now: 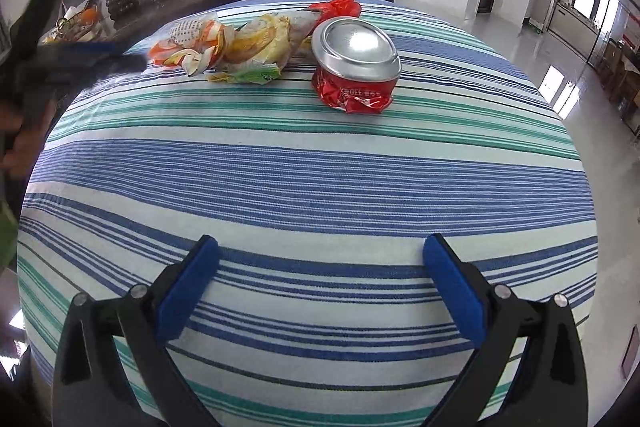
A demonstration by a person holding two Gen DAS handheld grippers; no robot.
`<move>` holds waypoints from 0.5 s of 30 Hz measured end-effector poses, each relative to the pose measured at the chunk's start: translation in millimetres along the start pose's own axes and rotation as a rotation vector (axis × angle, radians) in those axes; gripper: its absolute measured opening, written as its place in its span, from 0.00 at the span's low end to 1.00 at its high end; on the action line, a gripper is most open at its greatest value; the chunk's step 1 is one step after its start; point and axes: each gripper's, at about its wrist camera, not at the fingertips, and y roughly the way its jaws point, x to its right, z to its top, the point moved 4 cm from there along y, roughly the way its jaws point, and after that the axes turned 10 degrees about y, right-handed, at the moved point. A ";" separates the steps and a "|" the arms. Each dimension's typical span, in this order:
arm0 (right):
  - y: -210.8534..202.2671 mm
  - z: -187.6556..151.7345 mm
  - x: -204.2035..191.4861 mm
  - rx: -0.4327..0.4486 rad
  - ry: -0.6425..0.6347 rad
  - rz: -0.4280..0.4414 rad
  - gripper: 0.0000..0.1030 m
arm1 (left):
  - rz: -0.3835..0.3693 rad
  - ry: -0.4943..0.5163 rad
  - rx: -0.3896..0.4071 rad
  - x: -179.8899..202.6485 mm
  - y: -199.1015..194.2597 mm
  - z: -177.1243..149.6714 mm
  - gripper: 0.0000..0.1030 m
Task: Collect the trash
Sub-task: 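Return to the table and grasp the orange-and-white snack bag with left gripper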
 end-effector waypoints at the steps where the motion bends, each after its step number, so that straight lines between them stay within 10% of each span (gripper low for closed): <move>1: 0.0 -0.3 0.1 0.000 0.001 0.001 0.95 | 0.004 0.024 -0.001 0.2 6.9 8.2 0.95; 4: 1.6 0.6 -0.6 -0.001 0.001 0.001 0.95 | -0.007 0.114 0.004 10.1 25.6 24.2 0.93; 8: 3.0 0.7 -2.0 -0.001 0.003 0.002 0.95 | -0.083 0.136 -0.012 23.5 40.1 29.7 0.42; 15: 2.6 1.1 -0.6 -0.003 0.014 0.018 0.96 | -0.080 -0.038 -0.052 28.2 -3.0 -13.9 0.32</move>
